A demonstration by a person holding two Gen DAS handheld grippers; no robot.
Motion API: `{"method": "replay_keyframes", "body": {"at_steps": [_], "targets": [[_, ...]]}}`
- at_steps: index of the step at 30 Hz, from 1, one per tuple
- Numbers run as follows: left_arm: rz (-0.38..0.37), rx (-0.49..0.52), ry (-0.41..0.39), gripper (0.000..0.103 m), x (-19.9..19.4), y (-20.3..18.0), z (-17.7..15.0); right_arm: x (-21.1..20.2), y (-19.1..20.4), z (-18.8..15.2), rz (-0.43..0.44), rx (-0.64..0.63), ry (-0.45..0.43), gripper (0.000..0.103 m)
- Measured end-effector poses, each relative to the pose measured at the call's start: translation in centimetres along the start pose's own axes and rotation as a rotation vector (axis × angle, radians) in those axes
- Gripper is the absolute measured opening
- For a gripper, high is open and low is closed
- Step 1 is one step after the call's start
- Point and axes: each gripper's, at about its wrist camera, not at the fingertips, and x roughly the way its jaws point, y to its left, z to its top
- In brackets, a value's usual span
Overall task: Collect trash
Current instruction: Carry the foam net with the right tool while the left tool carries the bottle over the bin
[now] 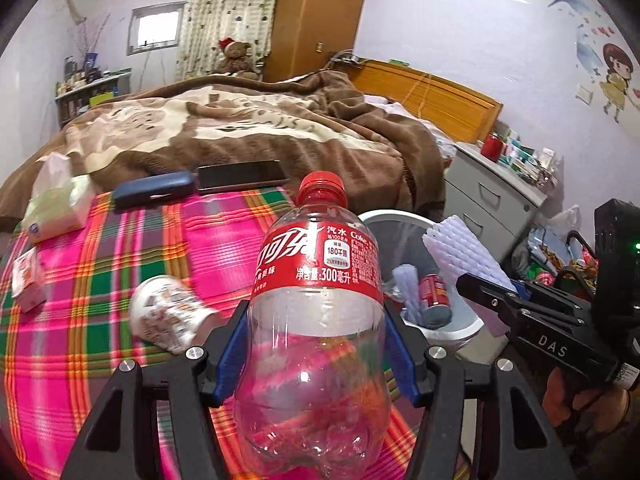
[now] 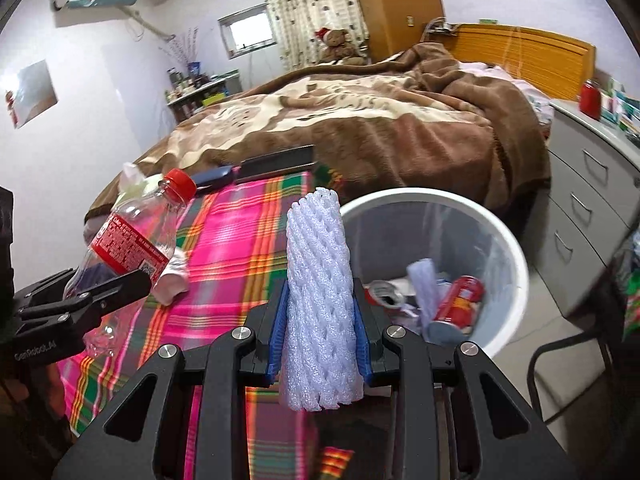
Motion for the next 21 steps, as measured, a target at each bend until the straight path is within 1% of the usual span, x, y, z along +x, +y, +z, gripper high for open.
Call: {"method": "replay_keyframes", "body": {"at_steps": [3,7,10,17,21], "targets": [[0.006,0.042,-0.001,0.062,0.9,-1.7,0.5,-0.3,-1.2,-0.1,-0.02,0.016,-0.002,0.03],[-0.012,0.08,0.006,0.062,2.2,-4.0,1.0,-0.1,-2.8,0.0,-0.056,0.043,0.004,0.03],[-0.037,0.094,0.023,0.062,3.4,-5.2,1.2,0.1,-3.8,0.2,-0.074,0.055,0.006,0.03],[-0.067,0.141,0.051,0.062,6.4,-8.1,2.0,1.2,-6.0,0.7,-0.12,0.083,0.024,0.03],[-0.089,0.137,0.075,0.062,8.3,-9.0,2.6,1.8,-7.2,0.9,-0.136,0.095,0.039,0.03]]}}
